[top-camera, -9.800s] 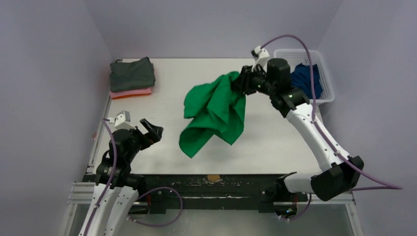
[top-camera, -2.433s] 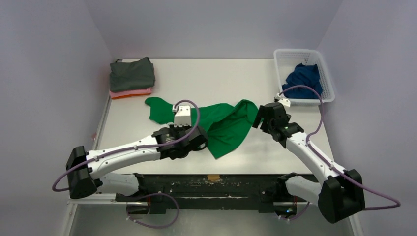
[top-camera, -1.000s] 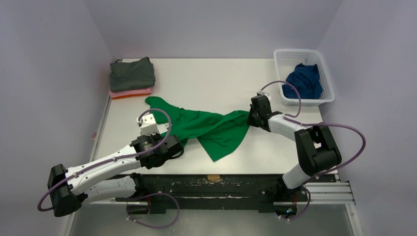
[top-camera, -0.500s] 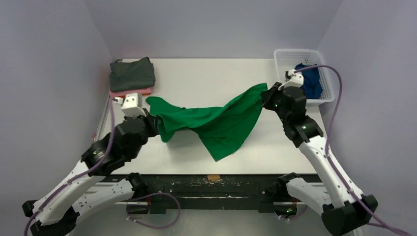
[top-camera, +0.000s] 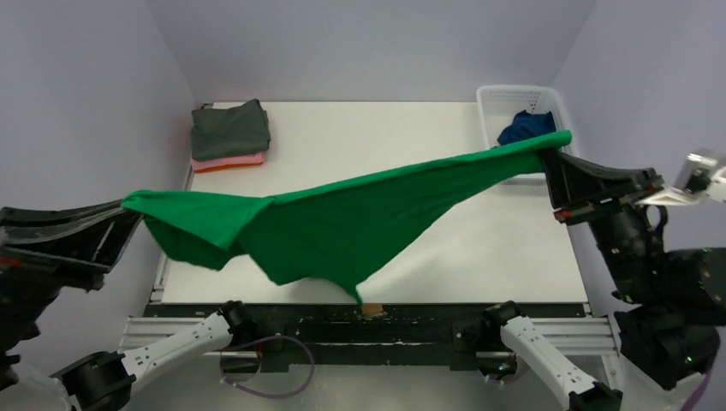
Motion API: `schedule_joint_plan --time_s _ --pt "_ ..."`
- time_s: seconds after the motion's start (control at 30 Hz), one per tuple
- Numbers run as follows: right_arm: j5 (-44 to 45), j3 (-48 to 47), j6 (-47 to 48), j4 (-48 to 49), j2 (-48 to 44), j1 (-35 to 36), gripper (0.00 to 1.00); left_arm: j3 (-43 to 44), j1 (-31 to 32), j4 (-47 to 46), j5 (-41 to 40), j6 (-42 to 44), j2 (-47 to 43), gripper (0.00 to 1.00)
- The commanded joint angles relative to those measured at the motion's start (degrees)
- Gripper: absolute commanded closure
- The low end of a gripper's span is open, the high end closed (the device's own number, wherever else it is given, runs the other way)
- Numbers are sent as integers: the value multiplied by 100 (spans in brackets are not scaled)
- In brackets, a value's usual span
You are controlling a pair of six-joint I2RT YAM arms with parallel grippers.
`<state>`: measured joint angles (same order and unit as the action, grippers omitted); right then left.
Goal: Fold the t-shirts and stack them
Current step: Flatten out the tshirt
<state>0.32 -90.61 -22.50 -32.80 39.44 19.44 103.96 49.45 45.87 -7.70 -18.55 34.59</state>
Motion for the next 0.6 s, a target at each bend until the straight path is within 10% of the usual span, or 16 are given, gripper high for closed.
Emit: schedule_joint_plan --time_s 0.0,0.43,0.57 --pt "-210 -764 268 -600 75 -13 100 1264 -40 727 1210 432 668 100" --pt "1246 -415 320 -335 941 -6 100 1337 -203 -100 -3329 1505 2614 100" --pt "2392 329 201 112 1692 -12 100 1373 -1928 246 -1838 718 3874 100"
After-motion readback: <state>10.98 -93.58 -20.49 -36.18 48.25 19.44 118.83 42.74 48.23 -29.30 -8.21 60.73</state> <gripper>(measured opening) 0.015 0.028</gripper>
